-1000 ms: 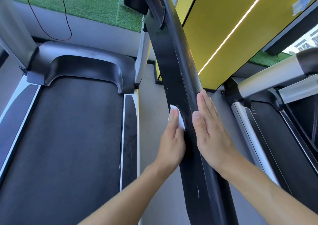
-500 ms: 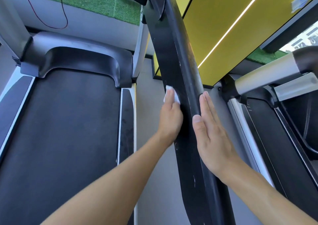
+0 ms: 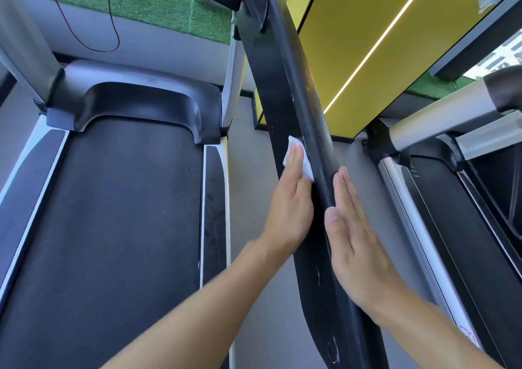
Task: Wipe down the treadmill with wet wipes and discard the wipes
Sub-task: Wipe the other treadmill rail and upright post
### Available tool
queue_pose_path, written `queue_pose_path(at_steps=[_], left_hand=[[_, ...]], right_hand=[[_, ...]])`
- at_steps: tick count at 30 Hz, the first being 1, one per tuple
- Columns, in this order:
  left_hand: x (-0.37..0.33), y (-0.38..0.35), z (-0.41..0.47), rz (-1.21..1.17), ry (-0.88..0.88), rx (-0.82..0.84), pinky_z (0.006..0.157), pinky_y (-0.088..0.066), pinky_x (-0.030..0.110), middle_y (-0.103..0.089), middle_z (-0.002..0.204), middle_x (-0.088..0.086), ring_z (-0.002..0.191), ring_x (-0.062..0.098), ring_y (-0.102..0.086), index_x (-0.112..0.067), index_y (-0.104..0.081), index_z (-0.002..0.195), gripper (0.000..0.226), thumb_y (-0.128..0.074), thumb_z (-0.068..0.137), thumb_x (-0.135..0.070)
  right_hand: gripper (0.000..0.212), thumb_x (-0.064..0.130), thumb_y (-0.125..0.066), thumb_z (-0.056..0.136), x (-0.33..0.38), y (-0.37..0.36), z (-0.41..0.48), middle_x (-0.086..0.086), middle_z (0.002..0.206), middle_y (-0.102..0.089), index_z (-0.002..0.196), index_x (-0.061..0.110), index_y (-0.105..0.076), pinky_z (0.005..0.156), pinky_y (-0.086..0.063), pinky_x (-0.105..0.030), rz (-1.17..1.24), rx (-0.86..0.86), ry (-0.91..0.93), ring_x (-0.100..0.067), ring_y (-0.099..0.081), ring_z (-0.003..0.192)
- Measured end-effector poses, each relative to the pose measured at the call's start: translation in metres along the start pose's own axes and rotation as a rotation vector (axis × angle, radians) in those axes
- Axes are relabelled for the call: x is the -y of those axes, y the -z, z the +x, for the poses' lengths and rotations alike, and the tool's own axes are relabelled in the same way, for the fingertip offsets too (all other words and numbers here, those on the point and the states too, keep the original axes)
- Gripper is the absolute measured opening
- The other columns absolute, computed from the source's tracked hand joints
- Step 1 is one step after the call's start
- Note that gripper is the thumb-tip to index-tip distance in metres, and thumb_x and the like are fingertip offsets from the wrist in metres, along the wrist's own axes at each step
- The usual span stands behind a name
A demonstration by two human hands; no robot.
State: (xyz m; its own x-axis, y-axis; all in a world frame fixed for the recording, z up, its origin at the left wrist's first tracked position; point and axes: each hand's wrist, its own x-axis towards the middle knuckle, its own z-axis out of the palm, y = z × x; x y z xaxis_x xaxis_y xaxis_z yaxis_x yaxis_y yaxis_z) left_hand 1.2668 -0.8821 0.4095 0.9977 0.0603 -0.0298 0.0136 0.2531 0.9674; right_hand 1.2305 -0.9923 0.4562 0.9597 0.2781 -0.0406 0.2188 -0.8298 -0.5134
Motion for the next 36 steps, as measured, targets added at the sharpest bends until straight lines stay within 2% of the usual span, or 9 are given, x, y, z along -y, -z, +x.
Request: queue_pose_path(at_steps=[3,6,11,17,24,28,30,34,36], left_hand=[[0.023,-0.003,-0.044,0.064,-0.022,0.048,0.123,-0.008,0.025,0.003,0.159,-0.026,0.147,-0.007,0.001,-0.029,-0.010,0.158,0.052,-0.026,0.109,-0.024],[0.016,0.004,-0.010,0.032,0.055,0.032,0.119,-0.015,0.022,-0.020,0.137,-0.051,0.137,-0.020,-0.018,-0.043,-0.045,0.134,0.037,-0.019,0.110,-0.035],[0.021,-0.001,-0.032,0.091,0.047,0.051,0.123,-0.003,0.023,0.002,0.162,-0.025,0.144,-0.014,0.003,-0.030,-0.002,0.158,0.051,-0.017,0.110,-0.034],[0.037,0.005,-0.006,0.073,0.203,0.002,0.125,-0.007,0.031,-0.010,0.163,-0.021,0.147,-0.007,-0.008,-0.036,-0.012,0.157,0.057,-0.013,0.104,-0.057],[0.048,-0.002,-0.058,0.080,0.132,0.024,0.124,-0.005,0.028,-0.001,0.162,-0.025,0.145,-0.013,-0.001,-0.037,-0.002,0.156,0.049,-0.015,0.109,-0.039],[0.041,0.009,0.036,0.031,0.176,-0.010,0.120,-0.026,0.045,-0.044,0.151,-0.010,0.142,0.010,-0.036,-0.031,-0.039,0.148,0.075,-0.016,0.092,-0.076],[0.035,0.007,0.053,0.040,0.152,-0.018,0.115,-0.034,0.048,-0.054,0.141,-0.001,0.135,0.018,-0.046,-0.025,-0.047,0.140,0.075,-0.019,0.091,-0.074],[0.021,-0.002,-0.025,0.029,-0.063,0.071,0.123,-0.005,0.027,-0.003,0.164,-0.020,0.148,-0.005,-0.001,-0.029,-0.007,0.158,0.052,-0.017,0.108,-0.038],[0.023,-0.001,-0.026,0.045,-0.111,0.075,0.124,-0.003,0.028,0.001,0.162,-0.025,0.146,-0.011,0.002,-0.031,-0.003,0.158,0.052,-0.016,0.108,-0.032]], right_hand=[[0.066,0.064,-0.007,0.090,-0.001,0.000,-0.003,0.033,0.156,0.012,0.149,0.037,0.006,0.109,0.004,0.000,0.008,-0.014,-0.005,0.019,0.011,0.141],[0.068,0.064,-0.007,0.089,-0.001,-0.001,0.000,0.030,0.158,0.011,0.151,0.036,0.005,0.108,0.003,0.002,0.007,-0.017,-0.005,0.020,0.010,0.141],[0.070,0.063,-0.009,0.091,-0.003,-0.002,-0.001,0.028,0.160,0.011,0.153,0.034,0.005,0.107,0.003,0.002,0.006,-0.020,-0.007,0.019,0.010,0.142],[0.073,0.063,-0.010,0.091,-0.003,-0.002,0.000,0.027,0.161,0.010,0.156,0.031,0.002,0.105,0.002,0.004,-0.003,-0.031,-0.011,0.019,0.010,0.142],[0.077,0.065,-0.006,0.088,-0.003,-0.003,-0.002,0.028,0.160,0.012,0.156,0.032,0.004,0.103,0.003,0.005,-0.007,-0.028,-0.025,0.021,0.012,0.140],[0.072,0.067,-0.005,0.089,-0.003,-0.005,-0.006,0.033,0.157,0.015,0.153,0.037,0.007,0.104,0.004,0.004,-0.036,-0.046,-0.016,0.022,0.013,0.139],[0.065,0.064,-0.007,0.097,-0.003,-0.005,-0.008,0.033,0.157,0.014,0.154,0.037,0.005,0.104,0.004,0.005,-0.020,-0.042,-0.034,0.022,0.012,0.139],[0.071,0.067,-0.011,0.096,-0.004,-0.004,-0.008,0.029,0.160,0.010,0.156,0.033,0.001,0.104,0.002,0.005,-0.024,-0.057,-0.026,0.022,0.010,0.140],[0.073,0.065,-0.010,0.093,-0.003,-0.005,-0.008,0.029,0.160,0.010,0.157,0.032,0.001,0.104,0.002,0.005,-0.027,-0.054,-0.029,0.022,0.010,0.140]])
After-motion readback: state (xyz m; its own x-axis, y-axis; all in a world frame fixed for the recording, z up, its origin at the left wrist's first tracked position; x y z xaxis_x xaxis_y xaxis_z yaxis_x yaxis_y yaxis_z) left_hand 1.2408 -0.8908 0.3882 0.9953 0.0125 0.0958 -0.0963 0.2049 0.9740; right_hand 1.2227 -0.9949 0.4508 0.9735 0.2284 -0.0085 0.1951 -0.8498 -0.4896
